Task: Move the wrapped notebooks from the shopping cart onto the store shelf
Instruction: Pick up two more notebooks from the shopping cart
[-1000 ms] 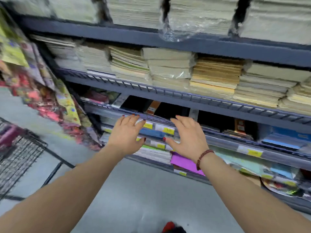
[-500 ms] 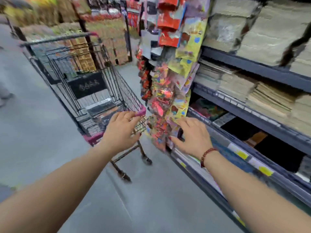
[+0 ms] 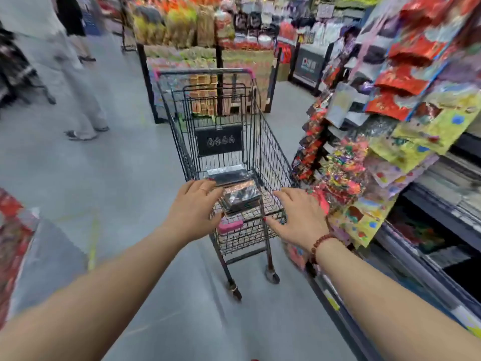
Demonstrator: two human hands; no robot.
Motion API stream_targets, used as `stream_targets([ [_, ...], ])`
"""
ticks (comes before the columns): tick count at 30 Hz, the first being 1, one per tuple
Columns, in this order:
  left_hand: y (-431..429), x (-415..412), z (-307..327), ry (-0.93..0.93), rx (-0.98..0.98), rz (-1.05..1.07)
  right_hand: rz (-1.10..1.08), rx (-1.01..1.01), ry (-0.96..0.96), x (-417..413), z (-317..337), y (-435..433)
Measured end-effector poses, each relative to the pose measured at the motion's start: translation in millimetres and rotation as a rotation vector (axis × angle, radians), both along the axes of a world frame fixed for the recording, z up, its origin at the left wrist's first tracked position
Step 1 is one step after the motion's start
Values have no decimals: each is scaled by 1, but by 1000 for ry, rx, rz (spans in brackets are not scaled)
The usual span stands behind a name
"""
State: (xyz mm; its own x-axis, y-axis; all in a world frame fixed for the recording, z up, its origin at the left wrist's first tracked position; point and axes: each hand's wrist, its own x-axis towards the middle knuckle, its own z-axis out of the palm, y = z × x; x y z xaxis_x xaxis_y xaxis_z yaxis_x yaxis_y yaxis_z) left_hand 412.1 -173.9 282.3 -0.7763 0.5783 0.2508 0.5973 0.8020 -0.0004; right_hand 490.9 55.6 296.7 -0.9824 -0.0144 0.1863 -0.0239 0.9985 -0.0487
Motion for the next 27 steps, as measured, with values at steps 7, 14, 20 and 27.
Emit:
stream_targets([
  [7, -11, -73, -14, -16, -12, 53, 24, -21, -65, -91, -24, -8],
  [14, 9, -174, -18, -52, -37, 49, -6, -43, -150, -194, -49, 11],
  [20, 26, -240, -26, -104, -43, 22, -26, -62, -212, -257, -61, 19],
  [27, 28, -312, -45, -156, -85, -79, -88, -66, -225, -315, -79, 8],
])
